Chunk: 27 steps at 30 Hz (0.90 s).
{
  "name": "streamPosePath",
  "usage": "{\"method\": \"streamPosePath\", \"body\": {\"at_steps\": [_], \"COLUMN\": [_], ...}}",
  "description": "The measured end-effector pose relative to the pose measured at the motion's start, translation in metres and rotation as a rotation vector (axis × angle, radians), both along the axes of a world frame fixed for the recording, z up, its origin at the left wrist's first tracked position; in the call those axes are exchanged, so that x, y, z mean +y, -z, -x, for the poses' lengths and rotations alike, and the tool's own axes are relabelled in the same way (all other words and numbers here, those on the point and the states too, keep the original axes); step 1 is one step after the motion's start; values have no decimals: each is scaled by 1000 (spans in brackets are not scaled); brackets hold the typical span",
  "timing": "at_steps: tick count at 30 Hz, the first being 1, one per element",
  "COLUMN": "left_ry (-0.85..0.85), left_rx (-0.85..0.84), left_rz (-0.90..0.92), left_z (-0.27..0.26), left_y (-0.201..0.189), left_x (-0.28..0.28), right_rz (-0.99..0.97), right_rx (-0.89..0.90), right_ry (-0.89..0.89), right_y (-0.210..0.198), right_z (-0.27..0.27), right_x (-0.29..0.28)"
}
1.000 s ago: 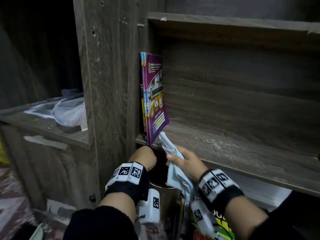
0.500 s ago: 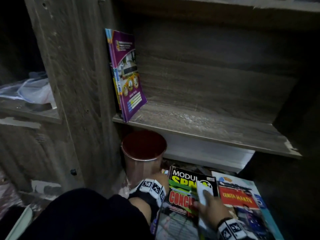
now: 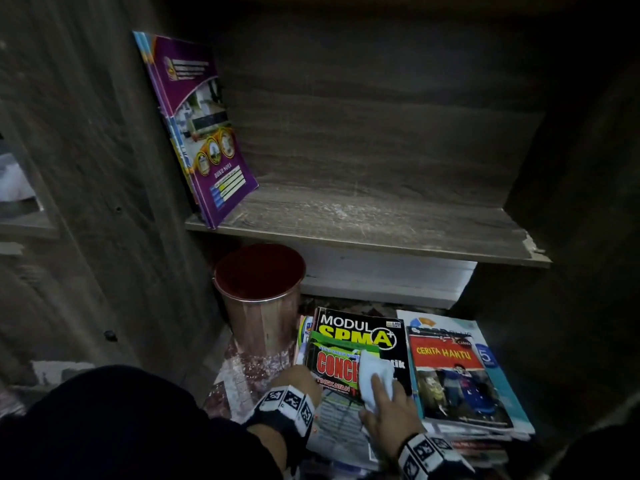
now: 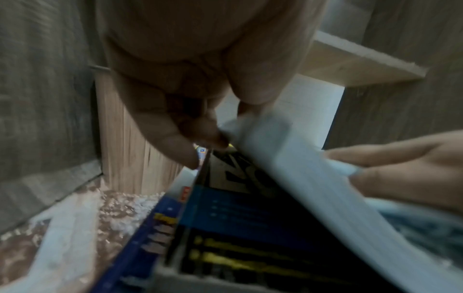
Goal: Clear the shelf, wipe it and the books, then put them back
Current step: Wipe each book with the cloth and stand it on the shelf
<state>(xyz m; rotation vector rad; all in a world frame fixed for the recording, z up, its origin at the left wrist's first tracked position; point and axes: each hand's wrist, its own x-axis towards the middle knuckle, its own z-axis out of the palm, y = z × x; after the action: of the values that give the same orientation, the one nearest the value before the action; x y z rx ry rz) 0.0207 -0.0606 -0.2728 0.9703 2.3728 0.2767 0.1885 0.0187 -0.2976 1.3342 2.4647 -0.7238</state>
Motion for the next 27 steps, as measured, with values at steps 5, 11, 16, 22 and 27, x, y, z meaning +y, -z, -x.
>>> {"method": "streamPosePath", "body": {"at_steps": [5,11,16,22,27], "left_ry": [-193,-176,13,-104,-6], "left_rx": [-249,-431,-531,-603,-581], "left_rz": [-257,-579,-773,-1125,-1131], "left_z": [-13,-39,-56,-40,-37], "left_y": [-5,-31,-74,-125,-147], "left_x": [1,1,-3,-14,-26], "right_rz": [-36,-32,-139,-175,-357], "right_rx": [66,436,731,930,1043], "right_ry": [0,-86,241,100,1], "right_y": [-4,-32,-59,-113,-145], "right_z": [2,19,21,36,43], "right_x": [-4,-27,6,-38,-28]}}
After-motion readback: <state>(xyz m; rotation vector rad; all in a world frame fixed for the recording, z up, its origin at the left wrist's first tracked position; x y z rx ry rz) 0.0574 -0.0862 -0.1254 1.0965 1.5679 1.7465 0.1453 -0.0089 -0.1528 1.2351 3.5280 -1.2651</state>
